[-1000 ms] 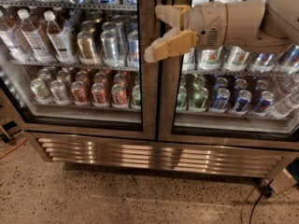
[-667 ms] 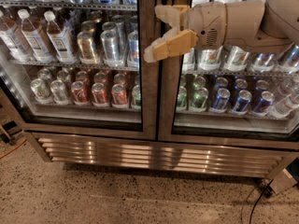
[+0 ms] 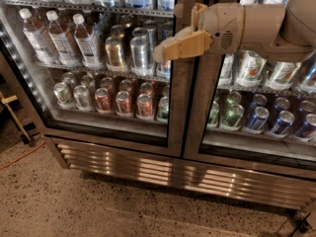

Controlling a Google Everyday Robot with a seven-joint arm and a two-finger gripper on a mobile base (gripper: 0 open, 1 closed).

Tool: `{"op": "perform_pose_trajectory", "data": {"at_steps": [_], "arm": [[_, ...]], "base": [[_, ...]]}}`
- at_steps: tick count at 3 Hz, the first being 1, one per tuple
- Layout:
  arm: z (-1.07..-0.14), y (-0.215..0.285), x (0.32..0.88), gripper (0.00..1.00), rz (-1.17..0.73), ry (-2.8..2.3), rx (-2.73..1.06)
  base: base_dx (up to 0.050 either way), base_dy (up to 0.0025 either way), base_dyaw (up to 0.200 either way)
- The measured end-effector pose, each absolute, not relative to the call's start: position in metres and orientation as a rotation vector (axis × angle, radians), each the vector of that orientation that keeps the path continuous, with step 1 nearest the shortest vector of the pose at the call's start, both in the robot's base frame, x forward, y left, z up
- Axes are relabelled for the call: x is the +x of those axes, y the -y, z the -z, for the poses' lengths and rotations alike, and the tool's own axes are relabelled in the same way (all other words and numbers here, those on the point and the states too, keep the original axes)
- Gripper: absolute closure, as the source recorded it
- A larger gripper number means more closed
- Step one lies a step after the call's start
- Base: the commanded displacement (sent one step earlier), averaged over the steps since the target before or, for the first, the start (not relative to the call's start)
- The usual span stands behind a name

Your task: Open left fridge door

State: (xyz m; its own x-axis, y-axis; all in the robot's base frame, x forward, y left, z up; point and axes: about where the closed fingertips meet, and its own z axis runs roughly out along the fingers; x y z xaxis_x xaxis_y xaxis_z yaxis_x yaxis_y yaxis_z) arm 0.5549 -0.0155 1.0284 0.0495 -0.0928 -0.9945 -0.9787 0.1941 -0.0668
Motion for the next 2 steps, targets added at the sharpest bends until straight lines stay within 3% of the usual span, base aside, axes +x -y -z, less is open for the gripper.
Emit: {"op": "perform_pose_trajectory", "data": {"at_steps": [1, 2], "arm": [[-1.0284, 0.0155, 0.5549, 0.0, -0.977, -1.316, -1.151], [-1.0284, 0.0154, 0.5549, 0.16, -0.977, -1.316, -1.151]], "base": [[0.0, 0.0, 0.0], [0.0, 0.0, 0.0]]}}
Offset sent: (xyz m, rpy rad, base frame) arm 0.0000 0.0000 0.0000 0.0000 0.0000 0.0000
